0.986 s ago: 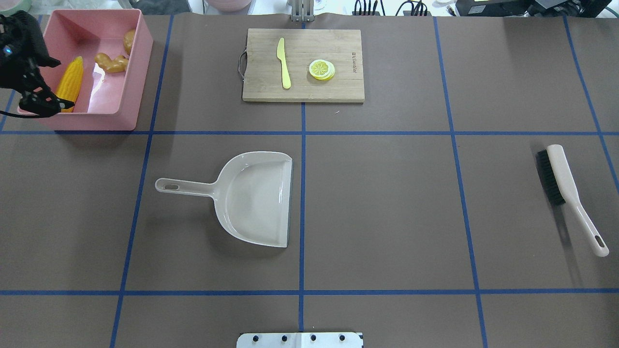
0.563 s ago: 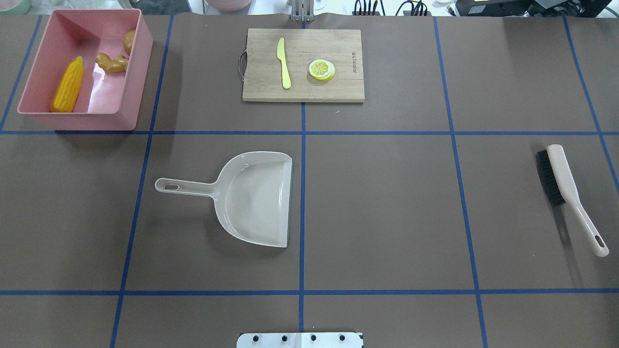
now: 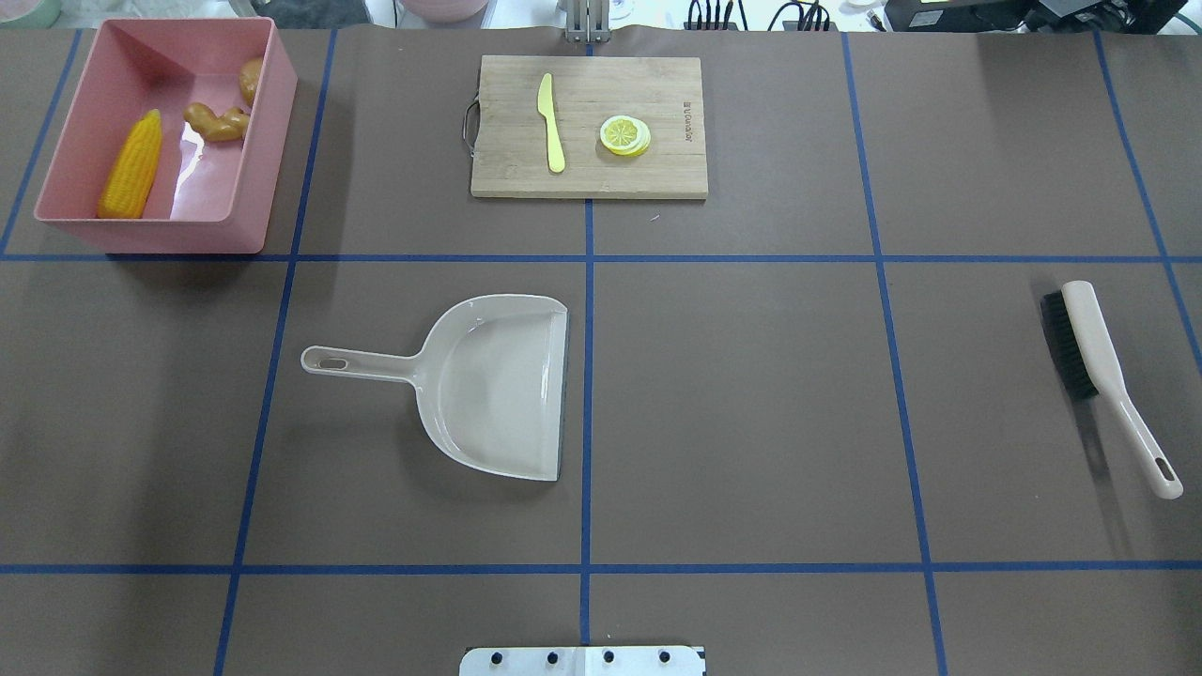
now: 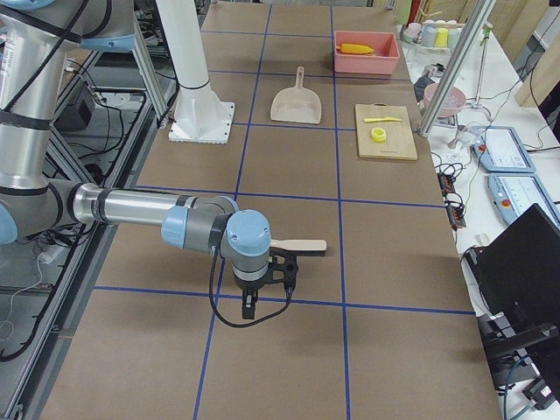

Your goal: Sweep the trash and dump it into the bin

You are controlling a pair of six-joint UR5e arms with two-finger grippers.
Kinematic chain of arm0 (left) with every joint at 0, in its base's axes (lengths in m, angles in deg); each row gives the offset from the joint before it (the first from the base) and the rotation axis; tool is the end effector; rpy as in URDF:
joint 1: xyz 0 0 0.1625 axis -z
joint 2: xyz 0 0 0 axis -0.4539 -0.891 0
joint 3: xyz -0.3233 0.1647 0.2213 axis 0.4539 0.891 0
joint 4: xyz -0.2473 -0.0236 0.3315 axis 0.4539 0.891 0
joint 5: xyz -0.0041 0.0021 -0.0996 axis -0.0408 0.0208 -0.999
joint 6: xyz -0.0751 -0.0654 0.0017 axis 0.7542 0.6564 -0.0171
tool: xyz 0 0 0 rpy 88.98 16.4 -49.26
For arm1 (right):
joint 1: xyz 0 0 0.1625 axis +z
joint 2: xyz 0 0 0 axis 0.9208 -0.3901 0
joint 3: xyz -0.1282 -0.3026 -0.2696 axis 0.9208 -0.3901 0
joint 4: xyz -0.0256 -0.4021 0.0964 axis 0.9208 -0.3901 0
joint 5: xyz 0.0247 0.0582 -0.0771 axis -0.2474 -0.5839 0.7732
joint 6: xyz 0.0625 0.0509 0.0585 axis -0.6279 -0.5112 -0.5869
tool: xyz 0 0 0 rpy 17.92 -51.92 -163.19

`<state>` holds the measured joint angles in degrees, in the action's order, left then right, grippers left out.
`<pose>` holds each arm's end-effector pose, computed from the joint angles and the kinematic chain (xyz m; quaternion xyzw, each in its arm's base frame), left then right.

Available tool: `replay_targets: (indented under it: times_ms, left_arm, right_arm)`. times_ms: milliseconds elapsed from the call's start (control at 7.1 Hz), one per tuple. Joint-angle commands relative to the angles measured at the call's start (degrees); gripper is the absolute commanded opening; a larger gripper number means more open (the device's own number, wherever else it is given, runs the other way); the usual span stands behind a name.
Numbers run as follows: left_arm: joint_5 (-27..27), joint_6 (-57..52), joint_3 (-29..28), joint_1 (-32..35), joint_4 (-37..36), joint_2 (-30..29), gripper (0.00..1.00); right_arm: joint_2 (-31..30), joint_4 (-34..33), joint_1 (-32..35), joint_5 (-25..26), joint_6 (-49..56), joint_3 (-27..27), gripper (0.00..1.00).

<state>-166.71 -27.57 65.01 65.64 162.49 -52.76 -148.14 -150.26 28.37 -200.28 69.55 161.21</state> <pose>-0.0729 -0.4547 0.6501 0.1632 0.4380 0.1356 0.8736 0.0982 -0.3363 0.6592 -0.0134 -0.3672 -0.0154 0.9299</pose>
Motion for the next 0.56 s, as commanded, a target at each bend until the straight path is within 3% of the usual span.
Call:
replay_targets:
  times_ms: [0,423]
  left_arm:
    - [0.14,-0.12,1.65,2.2,-6.3,0.21,0.98]
    - [3.2,0.14,-0.62,2.2,-9.75,1.26,0.98]
  right_arm:
    - [-0.03,0.08,-0.05,0.08,0.1,-1.09,1.0]
    - [1.97,0.0,-1.79,0.17,0.18,0.22,1.0]
